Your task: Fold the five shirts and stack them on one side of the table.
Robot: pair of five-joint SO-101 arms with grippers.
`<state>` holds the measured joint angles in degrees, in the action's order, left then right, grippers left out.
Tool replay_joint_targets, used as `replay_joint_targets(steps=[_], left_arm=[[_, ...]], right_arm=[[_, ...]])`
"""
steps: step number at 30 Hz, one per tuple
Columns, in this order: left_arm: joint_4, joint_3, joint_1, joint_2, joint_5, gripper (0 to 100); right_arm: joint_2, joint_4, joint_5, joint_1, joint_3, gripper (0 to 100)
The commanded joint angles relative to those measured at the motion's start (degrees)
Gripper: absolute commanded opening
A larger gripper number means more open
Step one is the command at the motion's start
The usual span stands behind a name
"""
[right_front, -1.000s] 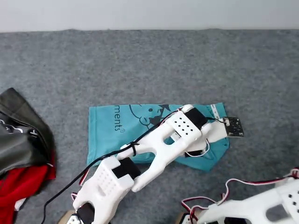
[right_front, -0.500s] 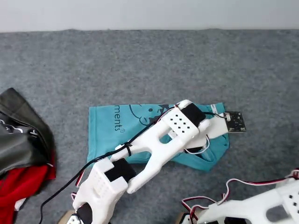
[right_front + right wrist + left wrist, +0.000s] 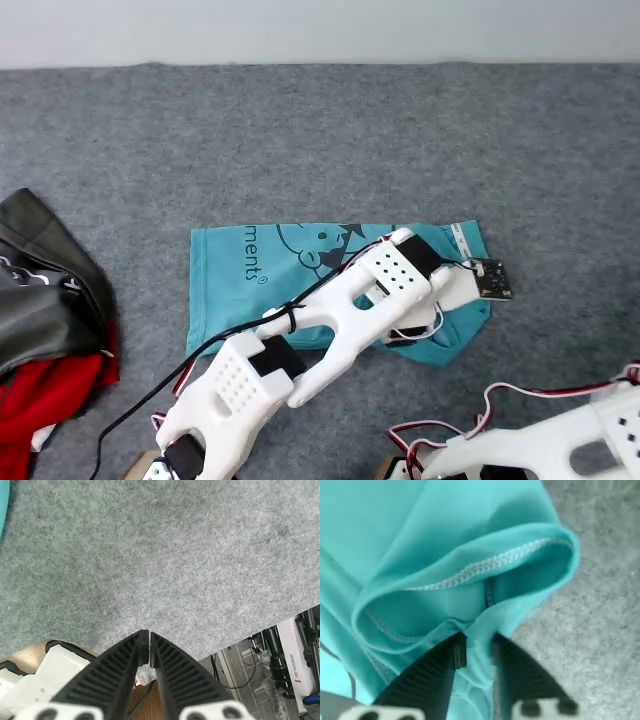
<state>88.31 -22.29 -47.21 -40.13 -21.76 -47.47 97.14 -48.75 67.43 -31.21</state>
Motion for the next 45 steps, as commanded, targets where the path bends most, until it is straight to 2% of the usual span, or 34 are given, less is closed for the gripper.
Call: replay_joint_targets(steps=[1, 12, 19, 25, 29, 32, 41, 45], left_arm=[[-0.35, -0.48, -0.26, 0.79, -0.26, 2], [4.22, -0.40, 0.18, 10.64, -0.53, 1], [5.89, 0.40, 2.29, 11.52, -0.53, 2], [5.45, 1.80, 2.55, 8.70, -0.26, 9], [3.08, 1.98, 2.64, 7.47, -0.26, 8], [1.93, 1.80, 2.73, 7.38, -0.26, 1], [1.76, 1.80, 12.84, 7.38, -0.18, 1], [1.85, 2.24, 15.21, 6.95, -0.18, 2]], right_arm=[[-1.01, -0.13, -0.35, 0.40, 0.53, 0.9], [-1.01, -0.48, -0.35, 0.31, 0.53, 0.9], [-1.01, -0.48, -0.35, 0.22, 0.53, 0.9], [-1.01, -0.48, -0.35, 0.13, 0.53, 0.9], [-1.01, -0.48, -0.35, 0.22, 0.53, 0.9], [-1.01, -0.48, -0.35, 0.31, 0.53, 0.9], [-1.01, -0.48, -0.35, 0.31, 0.53, 0.9], [-1.01, -0.48, -0.35, 0.04, 0.53, 0.9]])
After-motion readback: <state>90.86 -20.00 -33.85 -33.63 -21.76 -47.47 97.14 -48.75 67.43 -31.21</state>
